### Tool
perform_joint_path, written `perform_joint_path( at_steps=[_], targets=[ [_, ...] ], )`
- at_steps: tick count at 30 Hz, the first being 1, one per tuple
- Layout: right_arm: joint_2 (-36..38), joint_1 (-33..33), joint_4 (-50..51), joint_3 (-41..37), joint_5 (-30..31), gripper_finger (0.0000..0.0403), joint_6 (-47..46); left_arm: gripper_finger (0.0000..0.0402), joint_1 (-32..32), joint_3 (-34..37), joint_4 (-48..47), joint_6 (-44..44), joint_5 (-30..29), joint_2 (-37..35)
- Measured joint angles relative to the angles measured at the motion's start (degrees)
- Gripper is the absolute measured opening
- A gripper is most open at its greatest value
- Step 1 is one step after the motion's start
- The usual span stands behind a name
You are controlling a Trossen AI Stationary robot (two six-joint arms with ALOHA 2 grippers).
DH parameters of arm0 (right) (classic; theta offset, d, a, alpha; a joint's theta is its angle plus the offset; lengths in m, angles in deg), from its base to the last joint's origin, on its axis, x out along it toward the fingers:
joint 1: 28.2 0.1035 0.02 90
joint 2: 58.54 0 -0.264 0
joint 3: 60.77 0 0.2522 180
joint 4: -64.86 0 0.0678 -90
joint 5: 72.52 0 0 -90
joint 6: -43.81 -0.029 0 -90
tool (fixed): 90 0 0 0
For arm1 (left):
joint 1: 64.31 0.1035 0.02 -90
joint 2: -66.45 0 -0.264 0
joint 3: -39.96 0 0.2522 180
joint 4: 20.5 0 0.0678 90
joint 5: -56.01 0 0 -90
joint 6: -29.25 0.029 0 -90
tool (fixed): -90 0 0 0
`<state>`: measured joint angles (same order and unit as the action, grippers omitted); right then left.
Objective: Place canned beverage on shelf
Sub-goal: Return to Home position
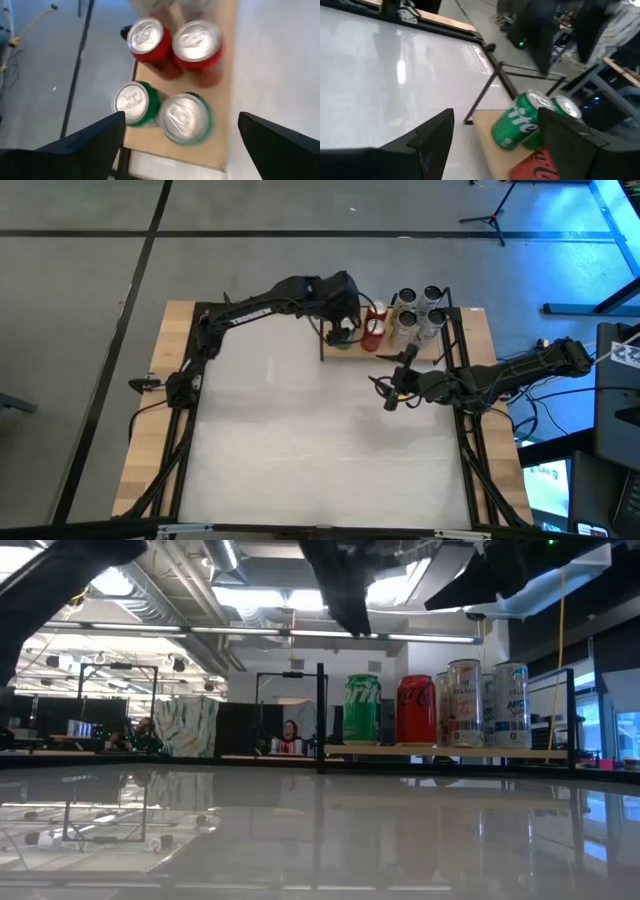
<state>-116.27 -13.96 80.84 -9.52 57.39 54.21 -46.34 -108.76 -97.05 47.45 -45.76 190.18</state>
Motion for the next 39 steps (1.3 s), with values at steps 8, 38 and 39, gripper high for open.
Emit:
perform_joint_path(
  at_steps=[8, 38, 39],
  targets=[
    [0.00, 0.00, 1.19, 0.00, -9.82, 0.0285, -0.33, 0.0377, -1.77, 9.14, -9.98, -8.28, 1.34, -7.85],
    [-0.57, 0.02, -2.36, -3.52, -17.11, 0.0280, -12.39, 0.0327, -22.76, 110.32, 68.59, -28.63, -4.20, -75.45],
    [-0.55, 0.02, -2.51, -4.23, -16.99, 0.0275, -13.14, 0.0315, -23.47, 111.81, 70.26, -28.78, -4.24, -75.88]
  ],
)
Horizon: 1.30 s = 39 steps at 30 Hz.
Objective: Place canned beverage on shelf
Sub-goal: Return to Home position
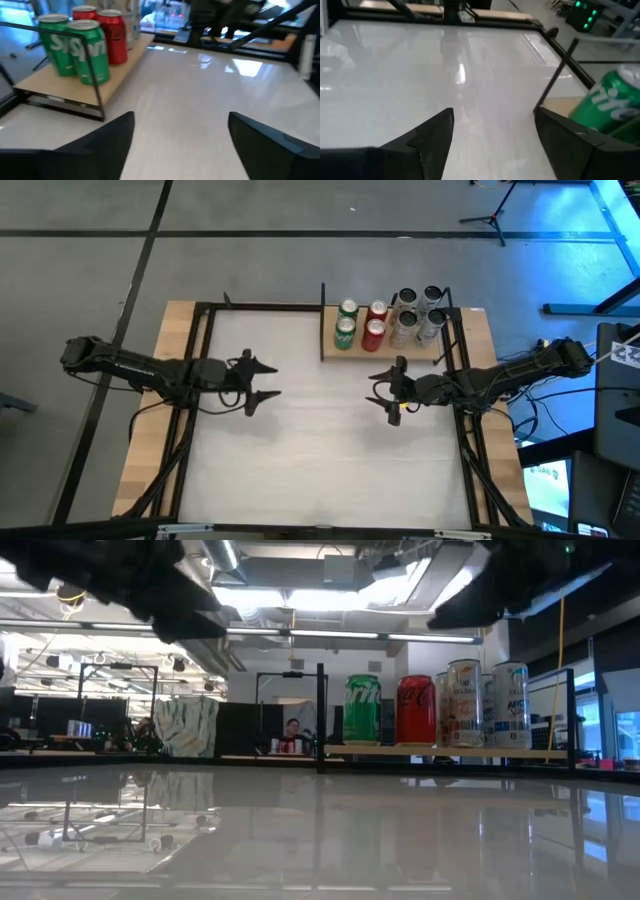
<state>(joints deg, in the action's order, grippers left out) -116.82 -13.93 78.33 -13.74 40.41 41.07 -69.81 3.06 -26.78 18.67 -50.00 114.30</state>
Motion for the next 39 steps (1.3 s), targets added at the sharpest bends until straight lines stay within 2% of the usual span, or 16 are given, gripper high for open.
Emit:
perform_joint_path(
  at_steps=[4, 12, 16, 19, 23, 28, 35, 39],
  targets=[
    [1.11, 0.00, 0.18, -2.92, -0.34, 0.0236, -1.70, 0.0255, -1.56, 3.94, 1.79, -0.45, 0.02, -2.05],
    [11.44, -0.02, -1.89, -10.43, -10.31, 0.0103, -3.00, 0.0114, -1.58, 5.34, 0.63, 0.46, 0.69, -6.66],
    [18.18, -0.04, -3.53, -15.14, -12.46, 0.0046, -2.09, 0.0069, -1.57, 5.34, 0.61, 0.37, 3.05, -7.33],
    [24.31, -0.04, -3.35, -18.43, -13.42, 0.0014, -1.39, 0.0051, -1.55, 5.34, 0.67, 0.92, 1.79, -7.36],
    [30.76, -0.13, -3.53, -21.88, -15.44, 0.0005, 0.20, 0.0045, -1.55, 5.34, 0.85, 4.87, -2.40, -7.33],
    [36.58, -0.15, -3.39, -24.85, -15.50, 0.0006, 1.75, 0.0046, -1.55, 5.34, 1.03, 4.85, -2.87, -7.35],
    [43.48, -0.15, -3.25, -27.04, -15.54, 0.0002, 2.10, 0.0028, -1.55, 5.82, 0.68, 8.23, 3.69, -8.28],
    [46.54, -0.15, -2.93, -28.69, -16.48, 0.0001, 2.32, 0.0014, -1.57, 9.52, 2.47, 7.88, 7.19, -10.77]
  ],
)
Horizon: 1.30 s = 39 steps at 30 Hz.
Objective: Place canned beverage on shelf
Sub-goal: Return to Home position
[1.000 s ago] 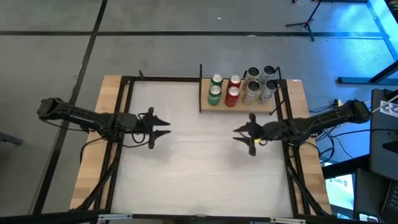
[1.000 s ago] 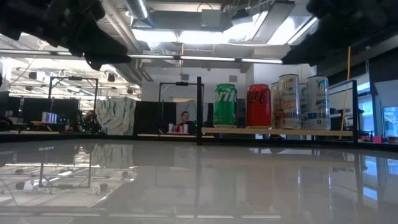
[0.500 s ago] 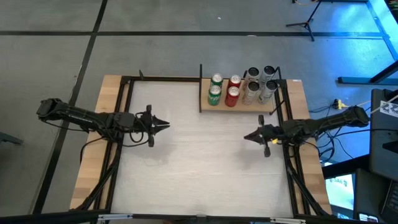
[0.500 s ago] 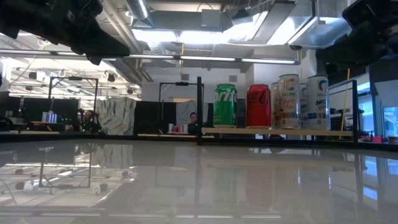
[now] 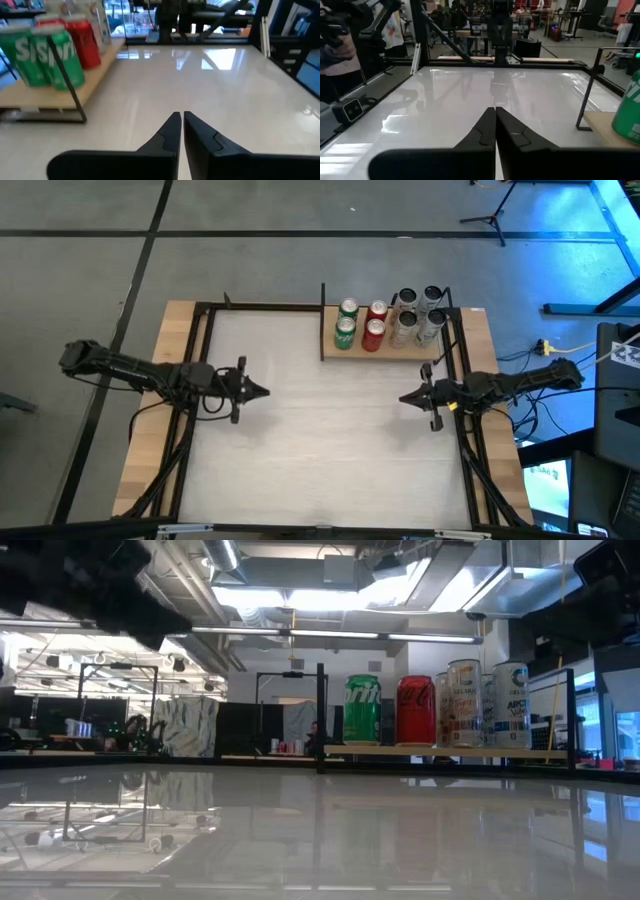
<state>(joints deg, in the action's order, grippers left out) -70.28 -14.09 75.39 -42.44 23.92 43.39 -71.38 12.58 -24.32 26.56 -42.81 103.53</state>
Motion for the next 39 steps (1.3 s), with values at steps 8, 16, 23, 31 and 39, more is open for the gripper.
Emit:
perform_joint_path(
  at_steps=[8, 16, 23, 31, 39],
  targets=[
    [2.70, -0.02, -0.01, -0.98, 0.45, 0.0001, 2.20, 0.0001, 0.04, 10.03, 4.52, -2.81, -0.04, -11.75],
    [2.66, -0.02, 0.16, -1.61, -0.86, 0.0001, 1.86, 0.0002, 0.02, 13.20, -1.84, -3.20, -2.69, -24.16],
    [2.67, -0.02, -2.86, -4.17, 0.22, 0.0001, 1.05, 0.0002, 0.04, 13.20, -6.63, -2.89, -2.99, -30.14],
    [2.53, 0.08, 1.31, -4.13, -1.55, 0.0001, 0.62, 0.0002, 0.04, 13.20, -7.48, -2.76, -2.64, -30.77],
    [1.76, 0.11, 1.67, -4.13, -4.09, 0.0001, -5.67, 0.0002, 0.04, 13.20, -7.42, -2.74, -2.64, -30.75]
  ],
)
